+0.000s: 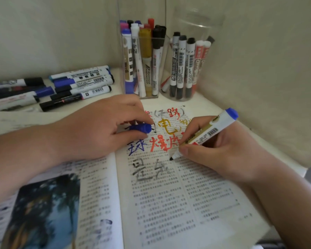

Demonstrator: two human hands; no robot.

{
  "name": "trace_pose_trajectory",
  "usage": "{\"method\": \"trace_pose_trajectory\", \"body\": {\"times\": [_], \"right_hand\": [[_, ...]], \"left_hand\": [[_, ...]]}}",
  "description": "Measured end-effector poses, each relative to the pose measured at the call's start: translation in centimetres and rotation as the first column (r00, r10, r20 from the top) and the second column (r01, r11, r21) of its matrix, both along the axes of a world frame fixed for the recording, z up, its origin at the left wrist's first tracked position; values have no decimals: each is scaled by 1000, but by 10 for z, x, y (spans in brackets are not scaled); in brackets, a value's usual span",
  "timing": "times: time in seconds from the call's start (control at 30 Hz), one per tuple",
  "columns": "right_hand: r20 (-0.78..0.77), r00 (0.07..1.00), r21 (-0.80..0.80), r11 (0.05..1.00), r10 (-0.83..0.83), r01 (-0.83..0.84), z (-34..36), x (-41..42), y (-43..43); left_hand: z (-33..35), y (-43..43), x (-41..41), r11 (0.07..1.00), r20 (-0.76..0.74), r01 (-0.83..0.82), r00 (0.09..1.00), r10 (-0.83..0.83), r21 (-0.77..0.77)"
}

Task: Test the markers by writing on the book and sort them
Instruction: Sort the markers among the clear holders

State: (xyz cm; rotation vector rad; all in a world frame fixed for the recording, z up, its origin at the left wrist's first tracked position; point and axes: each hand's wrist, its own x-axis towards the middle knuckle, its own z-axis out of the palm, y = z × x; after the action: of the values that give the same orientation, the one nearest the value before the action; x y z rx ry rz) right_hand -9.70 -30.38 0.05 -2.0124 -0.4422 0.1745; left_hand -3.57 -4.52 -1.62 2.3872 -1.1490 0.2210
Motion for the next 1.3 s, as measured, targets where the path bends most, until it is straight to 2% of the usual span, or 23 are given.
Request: {"method": "trace_pose_trajectory", "body": {"times": [0.17,0.3,0.43,0.6,0.83,0.9,1.13,1.2,1.3], "right_hand": [[16,996,-12,996,-90,90,-3,2,-4],[-16,1000,-15,1000,0,0,-1,2,-6],[-55,998,60,998,39,-36,-1,2,-10],[-63,994,-11,996,88,-89,0,1,-9],[-51,992,-5,993,117,-117,0,2,-9],[-57,992,35,994,109,-107,-1,4,-9],[-157,987,372,927,16,44,-6,11,-10],[-143,989,385,918,-46,99,-3,12,-16],[-133,990,341,935,-54,97,-1,9,-30]], "left_hand": [[1,0,0,999,-1,-7,1000,7,-42],[0,0,-1,996,-10,-26,1000,25,-89],[1,0,-4,991,-27,-58,998,55,-124],[2,0,-7,985,-93,-98,992,85,-144],[1,1,-7,986,-88,-97,992,86,-133],[0,1,-6,985,-111,-97,990,82,-145],[-3,1,-3,984,-173,-91,983,64,-155],[-2,3,-2,986,-153,-94,985,73,-135],[-3,5,0,991,-109,-64,993,51,-119]]}}
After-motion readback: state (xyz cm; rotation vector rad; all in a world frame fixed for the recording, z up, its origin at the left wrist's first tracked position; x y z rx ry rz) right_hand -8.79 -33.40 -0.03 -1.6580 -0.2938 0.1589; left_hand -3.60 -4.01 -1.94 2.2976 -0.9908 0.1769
